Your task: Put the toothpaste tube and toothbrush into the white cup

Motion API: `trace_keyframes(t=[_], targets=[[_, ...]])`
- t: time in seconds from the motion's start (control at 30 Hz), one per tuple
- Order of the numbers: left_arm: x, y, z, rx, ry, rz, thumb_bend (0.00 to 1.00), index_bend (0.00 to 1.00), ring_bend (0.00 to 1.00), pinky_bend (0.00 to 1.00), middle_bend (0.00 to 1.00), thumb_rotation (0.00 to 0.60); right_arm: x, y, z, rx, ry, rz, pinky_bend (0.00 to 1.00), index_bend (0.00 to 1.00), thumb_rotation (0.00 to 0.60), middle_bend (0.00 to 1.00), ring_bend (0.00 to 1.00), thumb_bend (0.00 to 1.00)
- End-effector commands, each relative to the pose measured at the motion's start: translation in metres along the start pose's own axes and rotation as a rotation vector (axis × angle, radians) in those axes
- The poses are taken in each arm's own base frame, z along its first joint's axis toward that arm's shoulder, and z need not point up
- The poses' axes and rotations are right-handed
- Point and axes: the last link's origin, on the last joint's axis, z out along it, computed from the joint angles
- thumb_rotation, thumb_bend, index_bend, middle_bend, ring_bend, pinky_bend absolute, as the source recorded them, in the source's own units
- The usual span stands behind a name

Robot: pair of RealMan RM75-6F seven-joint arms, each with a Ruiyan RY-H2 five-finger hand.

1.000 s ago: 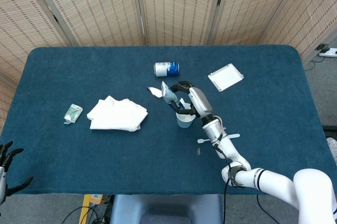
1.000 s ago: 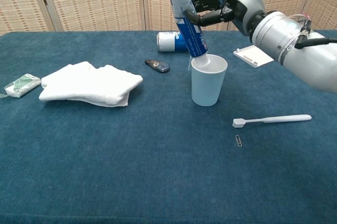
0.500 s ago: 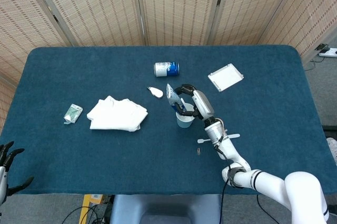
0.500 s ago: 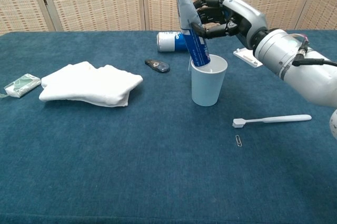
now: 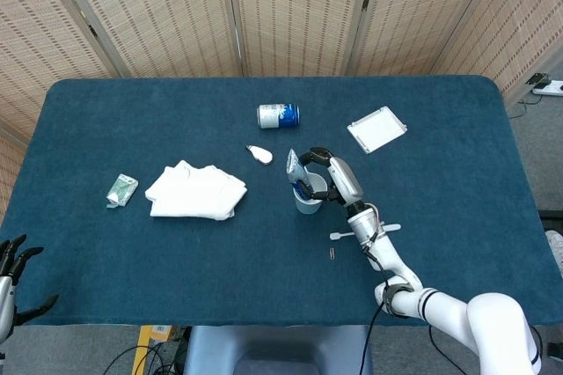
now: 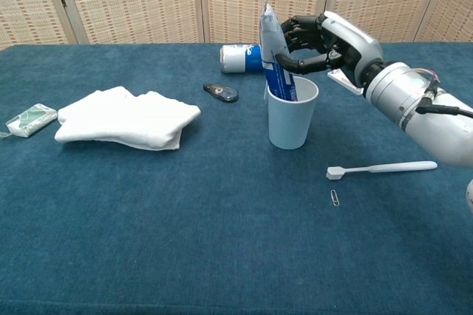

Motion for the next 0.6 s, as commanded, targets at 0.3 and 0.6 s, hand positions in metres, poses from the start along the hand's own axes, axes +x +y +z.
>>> trace_keyframes(t=[0.3,0.6], targets=[[-0.001,0.001,0.0,-0.001,-0.002,-0.001,0.2,0.26,0.04,0.14,0.1,0.6,0.007,0.008,-0.011,0.012,0.008,-0.038,0.17,0.46,0.6,0.42,0.29,0.28],[-0.001,0.002,0.002,-0.01,-0.003,0.0,0.2,0.26,0.04,0.14,0.1,0.6,0.022,0.013,-0.021,-0.004,-0.01,-0.097,0.16,0.18,0.6,0.3,0.2,0.23]])
